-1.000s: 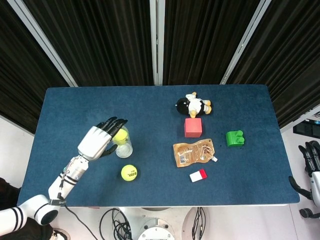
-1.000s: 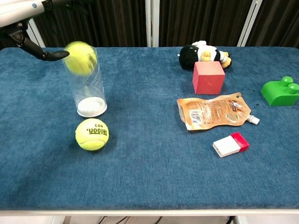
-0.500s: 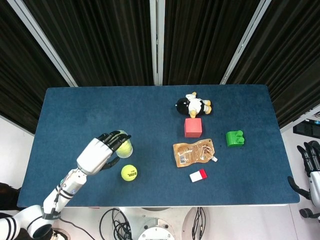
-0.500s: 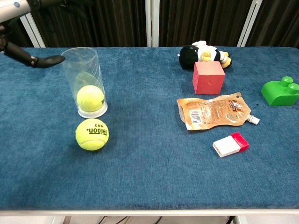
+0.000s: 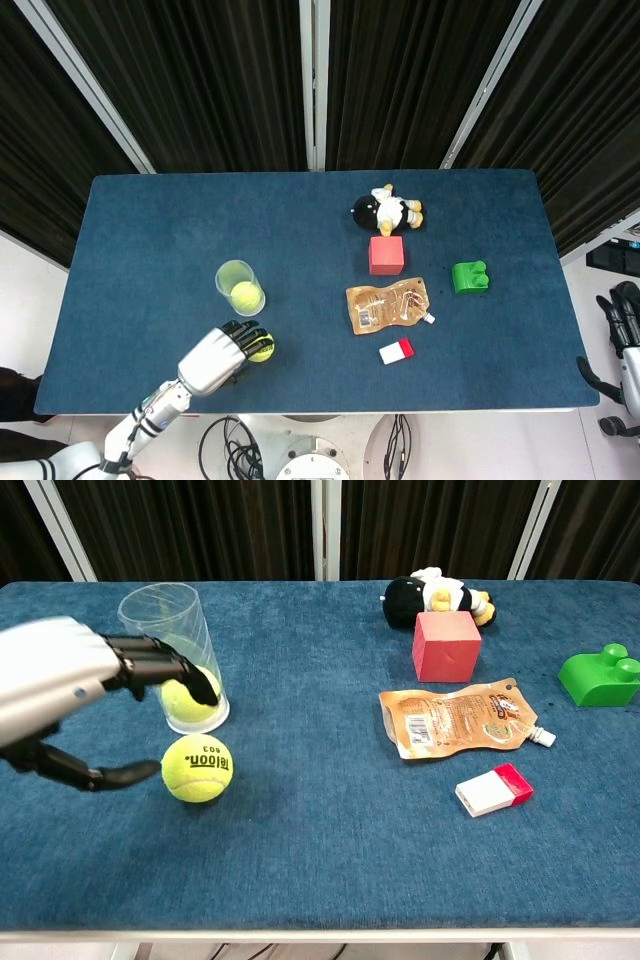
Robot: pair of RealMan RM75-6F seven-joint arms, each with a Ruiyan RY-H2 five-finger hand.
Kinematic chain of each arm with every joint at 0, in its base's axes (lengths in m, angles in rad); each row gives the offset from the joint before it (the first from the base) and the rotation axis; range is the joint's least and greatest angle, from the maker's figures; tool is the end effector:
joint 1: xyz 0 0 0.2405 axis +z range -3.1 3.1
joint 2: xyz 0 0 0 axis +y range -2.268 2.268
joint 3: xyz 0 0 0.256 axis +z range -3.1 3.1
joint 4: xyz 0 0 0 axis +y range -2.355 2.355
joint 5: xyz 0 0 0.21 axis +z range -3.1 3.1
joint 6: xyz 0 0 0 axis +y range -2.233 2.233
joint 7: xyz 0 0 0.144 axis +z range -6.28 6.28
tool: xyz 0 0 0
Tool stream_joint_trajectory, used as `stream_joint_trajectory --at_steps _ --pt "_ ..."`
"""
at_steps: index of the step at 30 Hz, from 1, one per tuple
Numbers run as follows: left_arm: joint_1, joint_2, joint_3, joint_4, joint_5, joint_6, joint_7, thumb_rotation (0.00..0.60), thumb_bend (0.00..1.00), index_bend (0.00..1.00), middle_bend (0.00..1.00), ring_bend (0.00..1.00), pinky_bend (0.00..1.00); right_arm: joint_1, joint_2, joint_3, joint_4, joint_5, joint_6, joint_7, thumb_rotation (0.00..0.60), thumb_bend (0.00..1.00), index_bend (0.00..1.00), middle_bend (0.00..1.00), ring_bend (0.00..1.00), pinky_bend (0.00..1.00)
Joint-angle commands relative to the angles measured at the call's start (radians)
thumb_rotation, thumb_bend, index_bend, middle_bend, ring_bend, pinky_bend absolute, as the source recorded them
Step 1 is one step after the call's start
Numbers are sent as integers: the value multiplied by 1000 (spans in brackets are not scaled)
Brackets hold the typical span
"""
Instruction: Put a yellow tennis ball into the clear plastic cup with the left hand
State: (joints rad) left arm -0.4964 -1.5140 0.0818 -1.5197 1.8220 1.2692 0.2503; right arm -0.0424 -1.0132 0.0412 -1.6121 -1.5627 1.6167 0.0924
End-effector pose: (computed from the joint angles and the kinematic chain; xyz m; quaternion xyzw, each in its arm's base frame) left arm -0.1660 0.2172 -0.0100 -0.8079 -0.2121 -0.4543 0.3098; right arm -0.3216 -0.1386 0.2048 0.5695 -0.3692 0.3965 0.6182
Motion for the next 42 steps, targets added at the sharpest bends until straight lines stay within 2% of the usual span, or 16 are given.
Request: stream_joint_trajectory --at_steps 1,8,13,17,20,23,28,31,34,37,42 --pt "-25 -43 -14 49 -5 -40 13 600 293 175 143 63 274 -3 4 0 0 3 3 3 600 210 0 0 0 0" --pt "-53 -104 -29 123 -45 -106 2 600 280 112 121 54 259 1 6 3 0 10 -9 8 600 211 0 0 0 0" --pt "-64 -122 -30 151 -78 -147 10 600 281 122 120 54 268 1 7 4 2 15 -12 10 600 210 0 0 0 0" --pt "-64 -121 -29 154 -118 -183 17 600 280 140 120 61 309 0 6 6 8 23 -16 17 600 210 0 0 0 0" --pt "-61 -128 -31 160 -141 -193 14 600 270 155 134 105 374 1 5 5 12 26 -21 17 600 211 0 0 0 0" --pt "-55 -146 -31 181 -139 -174 11 600 263 196 181 172 468 1 2 4 11 27 -24 15 600 211 0 0 0 0" --pt "-54 -162 -28 206 -135 -157 -6 600 262 388 377 365 694 0 3 5 7 33 -27 10 600 211 0 0 0 0" --pt "-49 -170 -26 225 -119 -124 -19 600 263 497 474 449 769 -1 3 6 5 38 -27 9 600 211 0 0 0 0" --pt "-44 -164 -24 227 -110 -98 -34 600 262 552 518 482 783 -2 0 8 4 35 -21 9 600 211 0 0 0 0" --pt "-34 -131 -24 190 -89 -46 -40 600 261 562 533 496 783 -4 1 7 1 29 -15 5 600 211 0 0 0 0" --pt "-2 -20 -42 59 -11 123 -19 600 256 577 547 513 784 -6 5 8 -8 26 -8 -2 600 211 0 0 0 0"
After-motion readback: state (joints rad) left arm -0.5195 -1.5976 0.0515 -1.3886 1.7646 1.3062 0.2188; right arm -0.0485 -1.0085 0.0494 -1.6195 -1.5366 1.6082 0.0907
